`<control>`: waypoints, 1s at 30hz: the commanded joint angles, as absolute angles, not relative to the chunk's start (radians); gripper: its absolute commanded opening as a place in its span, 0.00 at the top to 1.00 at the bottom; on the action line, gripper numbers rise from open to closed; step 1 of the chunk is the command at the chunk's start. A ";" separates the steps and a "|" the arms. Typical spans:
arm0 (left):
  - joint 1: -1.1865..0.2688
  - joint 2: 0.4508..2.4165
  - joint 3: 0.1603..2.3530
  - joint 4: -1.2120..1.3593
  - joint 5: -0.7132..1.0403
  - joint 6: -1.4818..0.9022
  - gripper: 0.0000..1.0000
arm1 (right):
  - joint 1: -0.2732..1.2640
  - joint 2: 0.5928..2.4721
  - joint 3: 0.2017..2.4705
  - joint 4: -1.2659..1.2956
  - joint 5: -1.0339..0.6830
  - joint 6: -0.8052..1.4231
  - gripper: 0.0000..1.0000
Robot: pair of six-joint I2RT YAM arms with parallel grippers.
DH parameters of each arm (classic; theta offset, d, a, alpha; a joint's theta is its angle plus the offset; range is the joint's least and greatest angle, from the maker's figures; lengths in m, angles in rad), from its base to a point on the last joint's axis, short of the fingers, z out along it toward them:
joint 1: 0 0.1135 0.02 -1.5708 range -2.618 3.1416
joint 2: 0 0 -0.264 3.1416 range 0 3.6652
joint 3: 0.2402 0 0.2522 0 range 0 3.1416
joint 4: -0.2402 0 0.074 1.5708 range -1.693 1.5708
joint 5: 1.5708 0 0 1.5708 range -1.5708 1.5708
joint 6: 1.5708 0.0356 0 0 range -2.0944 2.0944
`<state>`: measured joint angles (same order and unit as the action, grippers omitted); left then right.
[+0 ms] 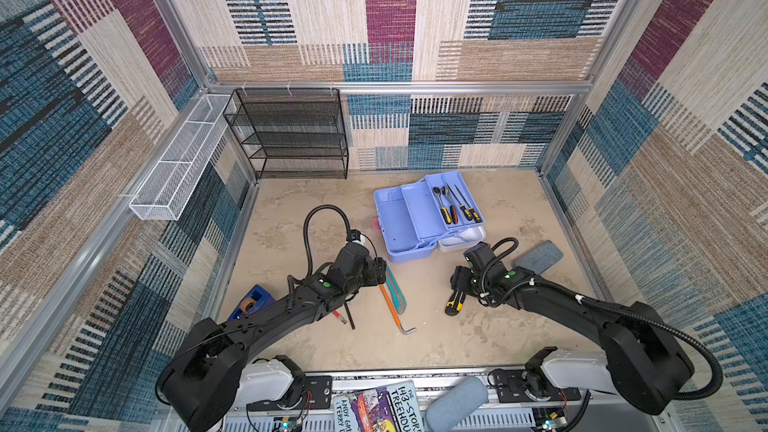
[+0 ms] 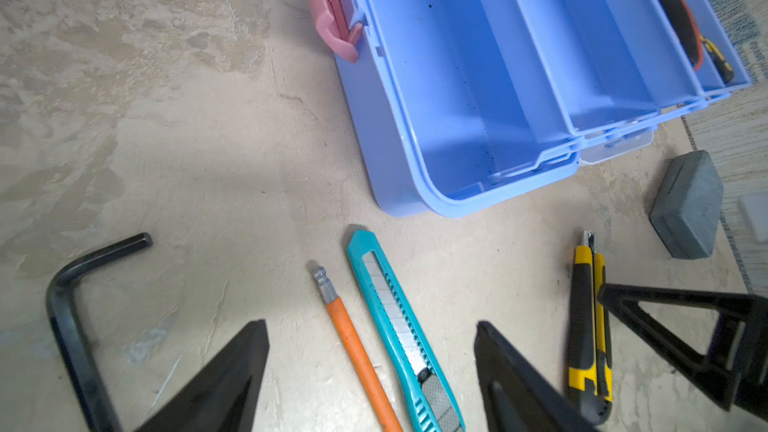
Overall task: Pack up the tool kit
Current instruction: 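Grasp the yellow-black utility knife with the right gripper and lift it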
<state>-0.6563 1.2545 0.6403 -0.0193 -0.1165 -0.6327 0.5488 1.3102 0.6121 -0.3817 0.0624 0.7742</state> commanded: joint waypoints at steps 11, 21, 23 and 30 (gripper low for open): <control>-0.634 1.202 0.587 0.029 -0.130 -0.646 0.17 | 0.574 1.422 0.622 -0.459 0.078 0.758 0.35; -0.621 1.189 0.568 0.038 -0.131 -0.648 0.17 | 0.594 1.477 0.665 -0.512 0.129 0.707 0.41; -0.620 1.189 0.566 0.044 -0.127 -0.651 0.17 | 0.594 1.485 0.672 -0.514 0.134 0.695 0.45; -0.609 1.185 0.571 0.025 -0.125 -0.643 0.17 | 0.594 1.521 0.693 -0.497 0.129 0.645 0.57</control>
